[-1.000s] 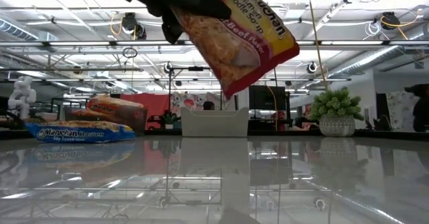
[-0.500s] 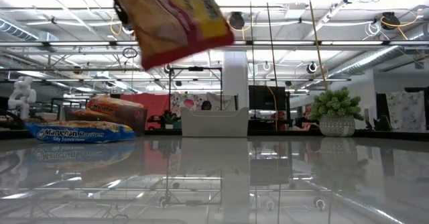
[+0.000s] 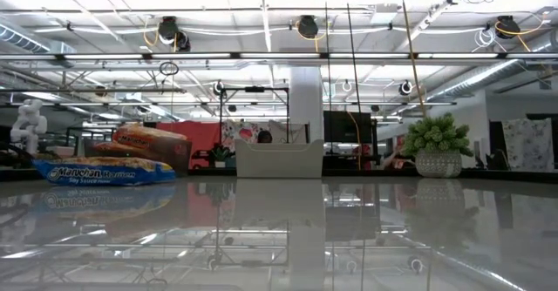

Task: Sort Maruchan noodles
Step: Put the red noodle pack into the orange bin

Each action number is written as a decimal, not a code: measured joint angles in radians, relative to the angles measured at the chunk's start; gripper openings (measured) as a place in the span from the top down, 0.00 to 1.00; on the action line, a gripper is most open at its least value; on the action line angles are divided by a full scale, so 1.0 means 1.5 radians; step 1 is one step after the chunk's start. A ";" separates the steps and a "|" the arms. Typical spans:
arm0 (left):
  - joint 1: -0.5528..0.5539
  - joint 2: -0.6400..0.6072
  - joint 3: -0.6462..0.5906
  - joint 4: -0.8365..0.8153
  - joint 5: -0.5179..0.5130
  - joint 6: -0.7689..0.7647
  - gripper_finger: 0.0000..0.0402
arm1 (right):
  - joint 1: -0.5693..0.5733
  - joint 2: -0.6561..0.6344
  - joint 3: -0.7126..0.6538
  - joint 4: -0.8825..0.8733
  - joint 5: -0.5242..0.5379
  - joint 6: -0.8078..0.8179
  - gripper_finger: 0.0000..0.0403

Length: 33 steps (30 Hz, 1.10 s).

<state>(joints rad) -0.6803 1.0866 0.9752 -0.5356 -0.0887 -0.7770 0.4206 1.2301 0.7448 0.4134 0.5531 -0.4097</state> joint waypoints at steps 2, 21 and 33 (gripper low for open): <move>-0.028 -0.013 0.000 -0.007 0.051 -0.025 0.66 | 0.000 0.000 0.000 0.003 -0.001 0.008 0.71; -0.075 -0.031 0.000 -0.137 0.383 0.029 0.66 | -0.007 0.000 0.000 0.018 -0.002 0.017 0.71; 0.001 -0.011 0.042 -0.202 0.445 0.200 0.66 | -0.032 0.000 0.000 0.016 -0.005 0.079 0.71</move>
<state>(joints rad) -0.6787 1.0697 1.0379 -0.8390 0.5790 -0.4766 0.3720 1.2304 0.7448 0.4370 0.5461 -0.2912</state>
